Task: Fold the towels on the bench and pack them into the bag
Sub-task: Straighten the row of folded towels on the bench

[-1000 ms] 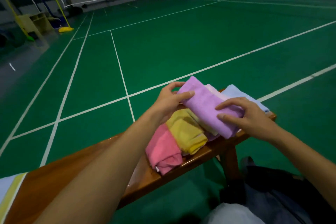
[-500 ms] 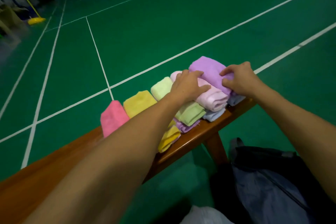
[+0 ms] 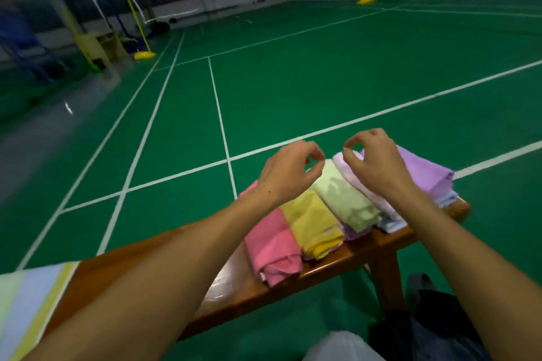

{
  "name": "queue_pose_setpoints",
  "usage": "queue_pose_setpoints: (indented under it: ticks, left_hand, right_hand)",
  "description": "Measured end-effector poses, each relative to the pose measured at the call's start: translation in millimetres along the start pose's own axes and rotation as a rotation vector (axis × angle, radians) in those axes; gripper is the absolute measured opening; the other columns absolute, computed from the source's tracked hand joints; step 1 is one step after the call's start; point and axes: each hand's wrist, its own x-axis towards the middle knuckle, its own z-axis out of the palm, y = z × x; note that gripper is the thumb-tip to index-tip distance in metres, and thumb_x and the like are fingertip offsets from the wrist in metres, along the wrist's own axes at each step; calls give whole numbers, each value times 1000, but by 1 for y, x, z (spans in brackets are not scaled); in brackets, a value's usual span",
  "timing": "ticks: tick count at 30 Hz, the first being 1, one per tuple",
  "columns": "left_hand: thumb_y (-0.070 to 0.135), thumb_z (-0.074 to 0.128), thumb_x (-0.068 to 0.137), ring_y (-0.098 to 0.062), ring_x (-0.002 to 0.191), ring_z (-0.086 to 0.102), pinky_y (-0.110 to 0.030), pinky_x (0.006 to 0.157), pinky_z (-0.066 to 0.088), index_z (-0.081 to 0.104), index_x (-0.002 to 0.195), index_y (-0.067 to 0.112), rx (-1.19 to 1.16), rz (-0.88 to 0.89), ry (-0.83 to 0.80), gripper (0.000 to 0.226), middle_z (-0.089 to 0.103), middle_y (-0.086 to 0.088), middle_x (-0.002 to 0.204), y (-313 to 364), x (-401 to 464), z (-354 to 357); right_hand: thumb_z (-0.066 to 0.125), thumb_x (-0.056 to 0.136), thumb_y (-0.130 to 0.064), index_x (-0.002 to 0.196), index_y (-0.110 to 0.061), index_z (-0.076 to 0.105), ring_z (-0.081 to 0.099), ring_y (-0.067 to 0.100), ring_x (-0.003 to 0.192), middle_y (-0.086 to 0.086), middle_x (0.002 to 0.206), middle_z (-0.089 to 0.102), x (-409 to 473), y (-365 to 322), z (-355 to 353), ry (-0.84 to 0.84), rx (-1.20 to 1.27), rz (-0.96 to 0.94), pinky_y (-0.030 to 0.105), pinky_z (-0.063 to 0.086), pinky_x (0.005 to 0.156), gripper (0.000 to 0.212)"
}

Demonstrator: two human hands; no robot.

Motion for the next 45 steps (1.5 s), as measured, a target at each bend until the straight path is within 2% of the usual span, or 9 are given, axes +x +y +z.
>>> queue_pose_setpoints:
  ticks: [4,8,16,23,27,31,34,39,45]
  left_hand:
    - [28,65,94,-8,83,66,-35,76,56,69,96,24,77,-10,142,6,70,11,92,-26,-64,-94]
    - [33,62,96,-5,86,64,-34,71,54,65,97,30,265,-94,202,4,67,15,94,-64,-160,-171]
    - [45,55,98,-5,91,64,-33,69,54,63,102,37,524,-505,42,12,67,19,99,-171,-372,-261]
    - [57,62,97,-15,103,65,-35,70,49,63,111,36,612,-938,67,25,64,14,110,-269,-525,-310]
    - [68,58,95,-21,104,60,-39,72,51,60,122,29,601,-1115,37,48,59,4,114,-303,-574,-310]
    - [52,61,101,-17,95,58,-36,62,52,67,106,30,652,-1043,118,24,60,8,104,-311,-591,-298]
    - [40,63,103,-12,91,58,-36,63,52,62,91,37,585,-1061,200,13,61,16,95,-314,-590,-298]
    - [35,54,106,-11,88,55,-41,69,52,54,92,34,442,-1008,388,14,58,18,95,-300,-576,-307]
    - [23,53,107,-18,94,52,-45,79,50,53,97,26,356,-793,466,11,56,9,101,-282,-528,-304]
  right_hand:
    - [73,92,-17,102,-20,72,63,20,97,-2,103,62,-33,-78,24,63,256,-261,47,56,86,10]
    - [73,94,-15,103,-21,71,63,11,99,-6,105,62,-73,-151,60,-35,368,-430,37,58,82,11]
    - [73,96,-27,98,-30,70,64,-2,88,-12,102,63,-152,-288,192,-437,418,-382,28,55,85,5]
    - [63,99,-33,101,-25,72,67,9,90,-11,98,73,-236,-400,314,-815,368,-315,39,58,85,12]
    - [58,94,-35,81,-7,67,68,30,80,11,82,71,-269,-456,372,-954,331,-265,50,59,77,32]
    - [56,97,-52,86,-17,50,61,32,90,10,101,63,-290,-497,406,-960,71,-175,37,48,74,37]
    - [61,94,-45,82,-20,44,64,33,96,7,103,63,-296,-510,417,-940,71,-76,36,47,73,33]
    - [60,94,-32,77,-19,42,48,20,66,1,75,49,-296,-517,411,-914,305,-25,33,38,59,28]
    - [54,95,-13,81,-18,40,36,16,68,2,79,41,-261,-486,353,-680,693,103,33,33,62,20]
